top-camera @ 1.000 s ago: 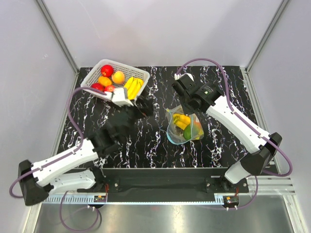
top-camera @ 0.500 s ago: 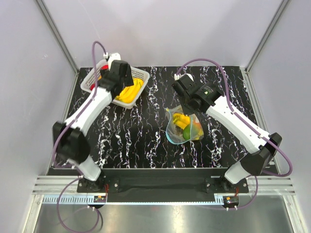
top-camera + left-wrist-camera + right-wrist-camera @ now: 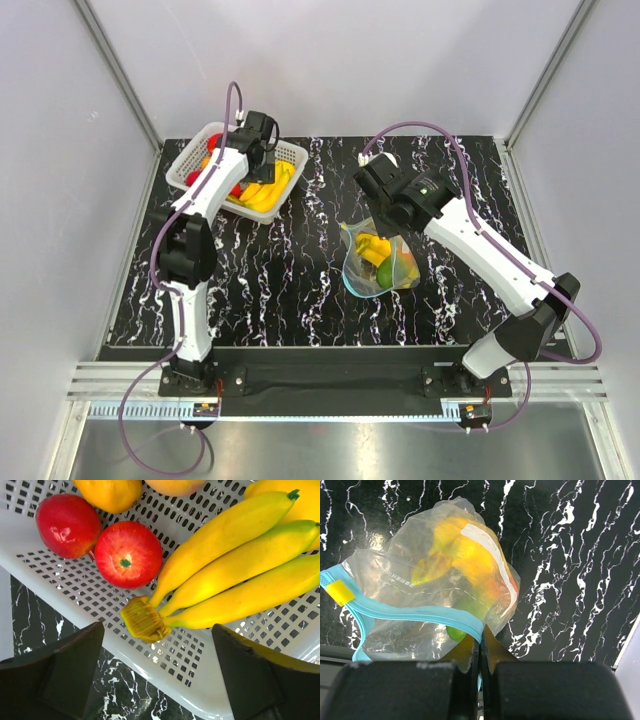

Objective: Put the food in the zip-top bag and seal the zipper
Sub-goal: Pick up the fake fruit from the bin.

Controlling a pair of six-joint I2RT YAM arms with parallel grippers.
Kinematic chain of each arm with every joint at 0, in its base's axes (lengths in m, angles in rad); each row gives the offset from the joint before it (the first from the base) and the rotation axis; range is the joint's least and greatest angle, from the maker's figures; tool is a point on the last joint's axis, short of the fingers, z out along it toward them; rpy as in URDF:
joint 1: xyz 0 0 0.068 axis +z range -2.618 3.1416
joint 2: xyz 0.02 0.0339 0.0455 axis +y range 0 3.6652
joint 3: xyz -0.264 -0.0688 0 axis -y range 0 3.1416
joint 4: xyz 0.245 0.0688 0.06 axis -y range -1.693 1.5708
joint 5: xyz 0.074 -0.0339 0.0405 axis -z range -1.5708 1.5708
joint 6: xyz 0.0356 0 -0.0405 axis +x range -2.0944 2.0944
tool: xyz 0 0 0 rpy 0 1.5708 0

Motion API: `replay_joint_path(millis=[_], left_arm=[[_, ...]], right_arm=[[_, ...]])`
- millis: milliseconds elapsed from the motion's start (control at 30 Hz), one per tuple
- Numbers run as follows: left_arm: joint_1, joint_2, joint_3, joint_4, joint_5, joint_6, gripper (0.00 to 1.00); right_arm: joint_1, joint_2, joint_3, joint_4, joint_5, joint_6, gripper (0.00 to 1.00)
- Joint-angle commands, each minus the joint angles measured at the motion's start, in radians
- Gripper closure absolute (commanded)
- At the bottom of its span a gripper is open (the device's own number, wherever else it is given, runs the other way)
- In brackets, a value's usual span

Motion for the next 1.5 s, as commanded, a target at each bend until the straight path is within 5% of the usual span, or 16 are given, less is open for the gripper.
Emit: replay_joint_path(millis=[0,333,800,900,1133,1467], left_arm=[[0.006,-0.019,-0.004,-0.026,-0.019,0.020,0.01],[0.104,0.008,0.033,0.015,0.045,0.035,0.01],[0.177,0.235,0.140,0.099,0.183,-0.029,0.01],[0.194,0.238,0.137,0.102,0.220,-0.048,0.13],[0.210,0.136,0.015,0.213,0.295,-0.053,0.41],[0.194,-0.211,-0.346,0.496,0.269,-0.089,0.40]], right_arm=[[-0.007,-0.012,0.008,0.024,-0.017,-0.008,1.00],[-0.007,-0.015,-0.013,0.026,-0.025,-0.004,1.00],[-0.007,-0.012,0.005,0.023,-0.040,-0.011,1.00],[-0.009,-0.020,-0.003,0.024,-0.041,-0.009,1.00],[-0.007,-0.030,-0.027,0.031,-0.040,-0.011,1.00],[-0.009,-0.040,-0.030,0.032,-0.031,-0.014,1.00]])
